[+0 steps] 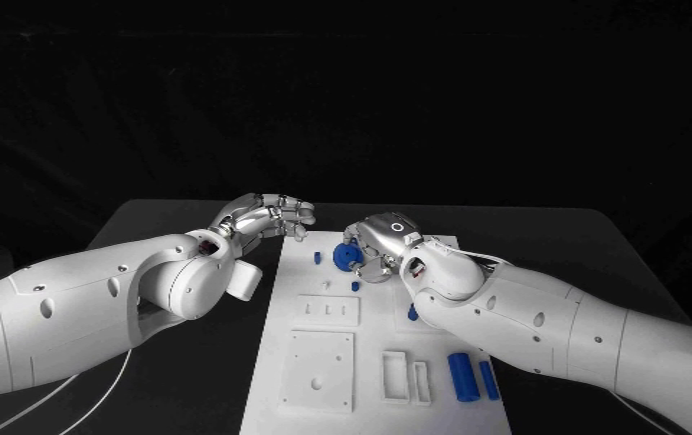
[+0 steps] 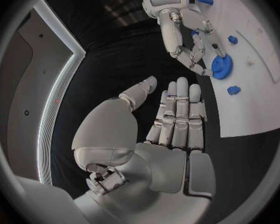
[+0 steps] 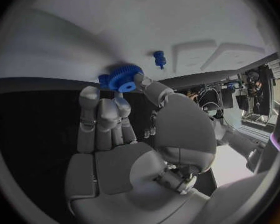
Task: Assemble the parts on the task board
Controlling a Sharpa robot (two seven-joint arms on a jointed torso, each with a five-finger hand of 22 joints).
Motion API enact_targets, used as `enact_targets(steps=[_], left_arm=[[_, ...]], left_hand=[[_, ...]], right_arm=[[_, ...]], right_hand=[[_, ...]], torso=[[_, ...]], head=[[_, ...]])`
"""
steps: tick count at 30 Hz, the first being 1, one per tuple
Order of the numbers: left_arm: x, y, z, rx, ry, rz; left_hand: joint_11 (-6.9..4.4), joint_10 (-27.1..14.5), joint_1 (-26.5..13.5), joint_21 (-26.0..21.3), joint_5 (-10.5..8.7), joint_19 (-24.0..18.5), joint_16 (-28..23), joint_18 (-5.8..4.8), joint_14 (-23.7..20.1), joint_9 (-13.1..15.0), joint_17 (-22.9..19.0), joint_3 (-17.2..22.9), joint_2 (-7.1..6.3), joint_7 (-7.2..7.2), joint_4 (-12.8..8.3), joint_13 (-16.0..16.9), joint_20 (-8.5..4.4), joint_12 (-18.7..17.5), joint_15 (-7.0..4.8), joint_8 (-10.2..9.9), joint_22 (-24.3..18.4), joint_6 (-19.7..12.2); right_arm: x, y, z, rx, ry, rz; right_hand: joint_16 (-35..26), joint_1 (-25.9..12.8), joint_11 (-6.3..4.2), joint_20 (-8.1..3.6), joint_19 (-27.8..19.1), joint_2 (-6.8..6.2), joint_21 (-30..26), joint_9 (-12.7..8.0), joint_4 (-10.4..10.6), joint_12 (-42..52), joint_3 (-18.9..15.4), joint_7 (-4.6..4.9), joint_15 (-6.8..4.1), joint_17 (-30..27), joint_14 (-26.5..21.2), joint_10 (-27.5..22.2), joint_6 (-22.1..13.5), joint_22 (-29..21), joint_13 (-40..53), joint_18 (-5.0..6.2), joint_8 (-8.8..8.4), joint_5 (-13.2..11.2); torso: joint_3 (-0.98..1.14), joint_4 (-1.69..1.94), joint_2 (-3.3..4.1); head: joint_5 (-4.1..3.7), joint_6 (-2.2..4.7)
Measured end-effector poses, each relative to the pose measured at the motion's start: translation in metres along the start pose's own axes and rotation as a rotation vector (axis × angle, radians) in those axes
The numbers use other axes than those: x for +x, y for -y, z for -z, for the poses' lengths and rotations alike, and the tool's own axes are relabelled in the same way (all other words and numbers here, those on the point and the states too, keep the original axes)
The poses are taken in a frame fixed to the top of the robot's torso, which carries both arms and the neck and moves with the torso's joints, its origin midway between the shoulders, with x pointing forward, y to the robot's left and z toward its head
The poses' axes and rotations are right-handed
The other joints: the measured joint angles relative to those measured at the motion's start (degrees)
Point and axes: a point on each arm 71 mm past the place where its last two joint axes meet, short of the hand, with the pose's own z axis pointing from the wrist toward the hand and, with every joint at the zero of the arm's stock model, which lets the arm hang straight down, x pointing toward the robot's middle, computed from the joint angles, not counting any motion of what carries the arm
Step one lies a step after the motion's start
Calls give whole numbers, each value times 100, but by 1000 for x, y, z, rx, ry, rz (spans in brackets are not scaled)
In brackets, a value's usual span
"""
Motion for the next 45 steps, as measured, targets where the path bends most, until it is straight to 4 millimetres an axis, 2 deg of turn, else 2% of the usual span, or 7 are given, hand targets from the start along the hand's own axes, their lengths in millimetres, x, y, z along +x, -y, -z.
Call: enact_targets(steps=[9, 14, 19, 21, 24, 37, 45], left_arm=[[0, 0, 0, 0, 0, 0], [0, 0, 0, 0, 0, 0], [0, 0, 0, -1, 1, 2], [0, 0, 0, -1, 1, 2], [-1, 0, 0, -1, 2, 2], [-4, 0, 1, -2, 9, 2], [-7, -1, 1, -2, 17, -1]], left_hand=[[0, 0, 0, 0, 0, 0, 0, -1, 0, 0, 0, 0, 0, 7, 0, 0, 0, 0, 0, -22, -1, -7], [21, -21, -2, 0, 0, 0, 0, -4, 0, 0, 0, 0, -2, 27, 32, 0, 0, -28, 0, -22, -1, -27], [21, -21, -205, 0, 0, 0, 0, -6, 0, -1, 0, -21, 19, 27, 197, 0, 0, -57, 0, -46, -1, -27], [21, -21, -209, 0, 0, 0, 0, -7, 0, -1, 0, -25, 24, 27, 215, 0, 0, -57, 0, -46, -1, -27], [21, -21, -209, 0, 0, 0, 0, -7, 0, -1, 0, -18, 24, 27, 223, 0, 0, -57, 0, -46, -1, -27], [20, -21, -230, 0, 0, 0, -20, -10, 0, -1, 0, -25, 45, 27, 246, 0, 0, -84, 0, -46, -2, -27], [20, -20, -228, 0, 0, 0, -20, -13, 0, -1, 0, -9, 44, 27, 262, 0, 0, -84, 0, -45, 1, -27]], right_arm=[[1, 2, 1, 15, -20, -38], [4, 6, 1, 40, -62, -83], [6, 11, 4, 60, -99, -120], [7, 13, 4, 66, -107, -131], [6, 14, 5, 67, -111, -142], [0, 26, 12, 81, -91, -194], [-27, 44, 16, 82, 18, -312]], right_hand=[[-23, -141, 127, 22, -22, -97, -22, -61, -46, 0, -474, 154, 41, 37, 1, -127, -154, 0, -6, -55, -123, 487], [-23, -237, 136, 11, -50, -33, -22, -47, -150, 0, -707, 171, 57, 61, -15, -135, -172, 0, -6, -61, -121, 896], [-23, -321, 158, 20, -60, 50, -22, -40, -161, -1, -765, 193, 77, 79, 5, -156, -195, 0, -6, -69, -123, 1584], [-23, -402, 158, 20, -61, 132, -22, -35, -105, 8, -820, 193, 77, 91, 5, -156, -196, 0, -6, -69, -123, 2033], [-22, -465, 158, 19, -59, 195, -22, -27, -82, 30, -844, 192, 77, 100, 5, -156, -196, 0, -6, -69, -123, 2360], [-22, -574, 159, 0, -37, 258, -22, -15, -28, 52, -898, 190, 76, 118, 6, -155, -197, 0, -5, -69, -107, 2573], [-22, -644, 160, 0, -36, 328, -22, -15, -151, 68, -1053, 190, 76, 141, 6, -155, -195, 0, -5, -71, -100, 2462]], torso=[[1, 1, 1], [2, 1, 0], [2, 1, 1], [2, 1, 1], [2, 1, 1], [5, -4, 0], [10, -12, -5]], head=[[-2, 3], [-2, -7], [2, -11], [4, -12], [7, -16], [16, -19], [7, 29]])
